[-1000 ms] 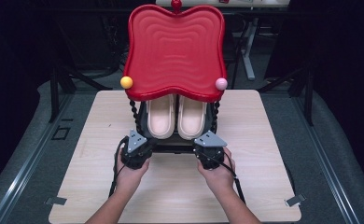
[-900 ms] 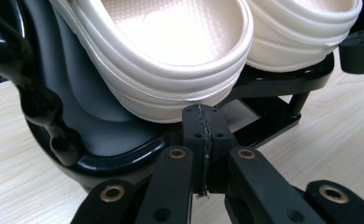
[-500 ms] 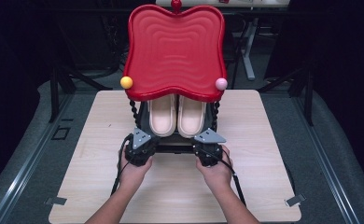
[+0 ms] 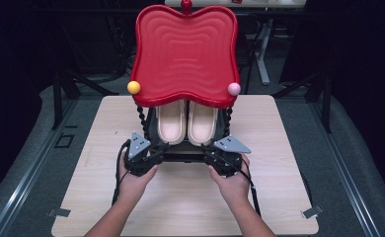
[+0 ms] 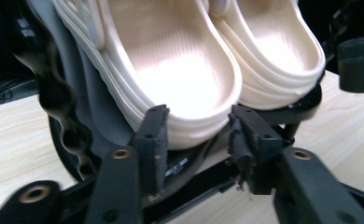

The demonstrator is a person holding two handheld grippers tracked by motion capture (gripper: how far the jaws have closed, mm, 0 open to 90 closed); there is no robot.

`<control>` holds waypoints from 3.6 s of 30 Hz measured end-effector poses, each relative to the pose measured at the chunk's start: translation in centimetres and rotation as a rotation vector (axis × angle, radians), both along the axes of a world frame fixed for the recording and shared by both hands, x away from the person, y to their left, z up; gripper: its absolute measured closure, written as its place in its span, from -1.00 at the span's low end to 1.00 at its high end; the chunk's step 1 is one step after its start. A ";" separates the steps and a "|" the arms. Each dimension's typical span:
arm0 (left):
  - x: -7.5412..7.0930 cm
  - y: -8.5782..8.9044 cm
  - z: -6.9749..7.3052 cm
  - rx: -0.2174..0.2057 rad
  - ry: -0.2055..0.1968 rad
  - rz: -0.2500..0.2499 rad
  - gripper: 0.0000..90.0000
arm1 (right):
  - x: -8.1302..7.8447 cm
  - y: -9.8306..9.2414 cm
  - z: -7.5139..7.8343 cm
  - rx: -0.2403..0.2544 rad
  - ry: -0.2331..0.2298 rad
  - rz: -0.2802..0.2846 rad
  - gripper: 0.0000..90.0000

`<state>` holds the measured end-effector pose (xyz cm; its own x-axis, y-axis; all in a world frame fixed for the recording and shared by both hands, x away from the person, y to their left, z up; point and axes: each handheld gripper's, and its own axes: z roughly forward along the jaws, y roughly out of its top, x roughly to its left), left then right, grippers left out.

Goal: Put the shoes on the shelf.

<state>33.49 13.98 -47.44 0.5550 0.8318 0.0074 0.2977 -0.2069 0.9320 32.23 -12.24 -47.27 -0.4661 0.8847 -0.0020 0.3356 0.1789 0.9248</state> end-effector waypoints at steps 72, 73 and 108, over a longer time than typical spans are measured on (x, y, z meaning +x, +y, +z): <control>3.9 -0.9 -0.4 -0.020 0.014 0.101 0.22 | 3.9 0.3 0.2 0.006 0.002 -0.082 0.33; 3.9 -0.9 -0.4 -0.019 0.015 0.102 0.22 | 3.9 0.4 0.2 0.004 0.001 -0.084 0.32; 4.8 -1.2 -0.2 0.028 -0.018 0.137 0.38 | 4.9 0.9 0.2 -0.062 -0.028 -0.130 0.41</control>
<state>38.25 12.77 -47.63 0.4356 0.8992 0.0412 0.3080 -0.1919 0.9318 37.13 -11.37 -47.05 -0.3467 0.9354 -0.0696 0.3342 0.1925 0.9226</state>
